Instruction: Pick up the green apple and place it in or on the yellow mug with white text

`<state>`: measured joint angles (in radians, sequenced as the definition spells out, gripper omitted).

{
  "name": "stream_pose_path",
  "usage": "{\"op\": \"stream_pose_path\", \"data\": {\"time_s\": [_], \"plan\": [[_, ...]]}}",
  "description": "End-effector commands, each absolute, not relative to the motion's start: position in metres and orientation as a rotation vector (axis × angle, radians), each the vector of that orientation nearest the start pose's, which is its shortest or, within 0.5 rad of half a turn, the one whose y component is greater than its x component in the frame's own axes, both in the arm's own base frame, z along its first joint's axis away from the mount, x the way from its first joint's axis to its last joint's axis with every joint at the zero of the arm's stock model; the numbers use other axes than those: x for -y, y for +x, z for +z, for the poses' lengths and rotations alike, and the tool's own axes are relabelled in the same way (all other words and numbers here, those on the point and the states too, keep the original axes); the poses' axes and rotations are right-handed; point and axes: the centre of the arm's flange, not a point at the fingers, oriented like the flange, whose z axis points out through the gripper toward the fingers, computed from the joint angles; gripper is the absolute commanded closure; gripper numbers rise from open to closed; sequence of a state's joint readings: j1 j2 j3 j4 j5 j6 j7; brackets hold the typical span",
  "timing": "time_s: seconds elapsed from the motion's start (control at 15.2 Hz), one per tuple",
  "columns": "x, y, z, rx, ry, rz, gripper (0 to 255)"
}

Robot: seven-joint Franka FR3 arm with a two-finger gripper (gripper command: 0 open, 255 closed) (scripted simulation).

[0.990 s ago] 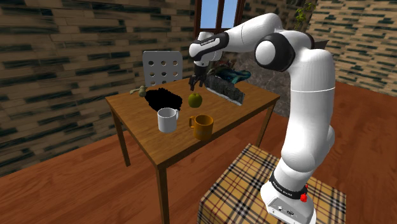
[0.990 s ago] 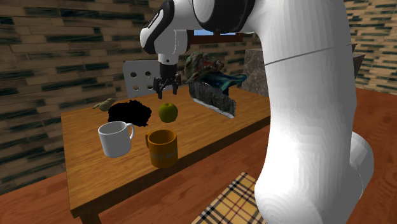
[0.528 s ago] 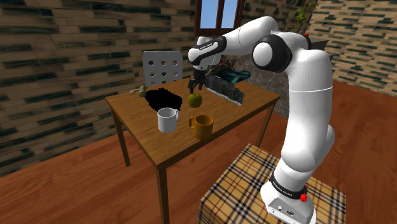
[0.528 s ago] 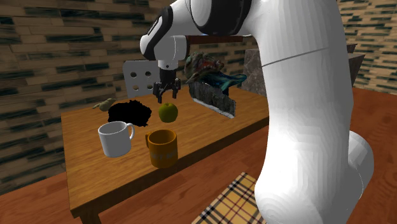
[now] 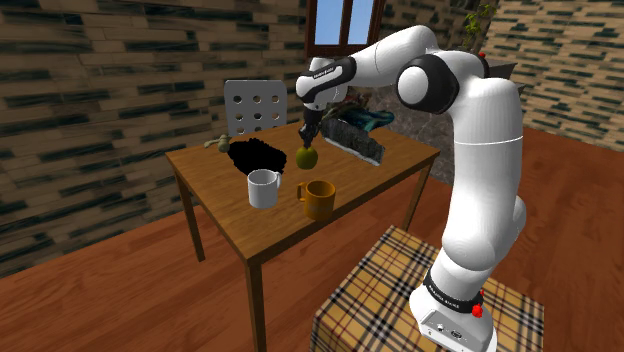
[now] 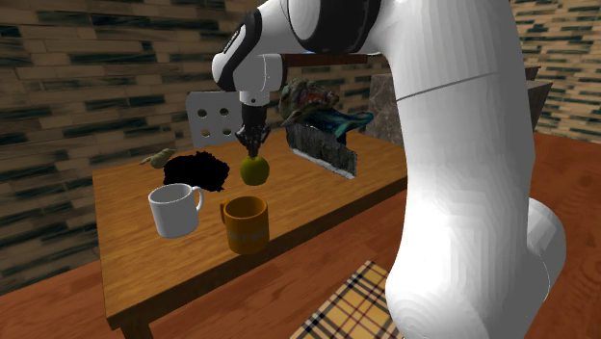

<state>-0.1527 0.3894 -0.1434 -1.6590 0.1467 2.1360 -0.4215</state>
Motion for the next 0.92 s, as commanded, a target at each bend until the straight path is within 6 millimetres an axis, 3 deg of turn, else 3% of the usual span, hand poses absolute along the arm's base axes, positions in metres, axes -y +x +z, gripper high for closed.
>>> {"op": "stream_pose_path", "data": {"time_s": [0.0,0.33,0.86], "plan": [[0.18,0.648,0.394,0.101,-3.099,-0.175,255],[0.18,0.648,0.394,0.101,-3.099,-0.175,255],[0.18,0.648,0.436,0.101,-3.099,-0.175,255]]}}
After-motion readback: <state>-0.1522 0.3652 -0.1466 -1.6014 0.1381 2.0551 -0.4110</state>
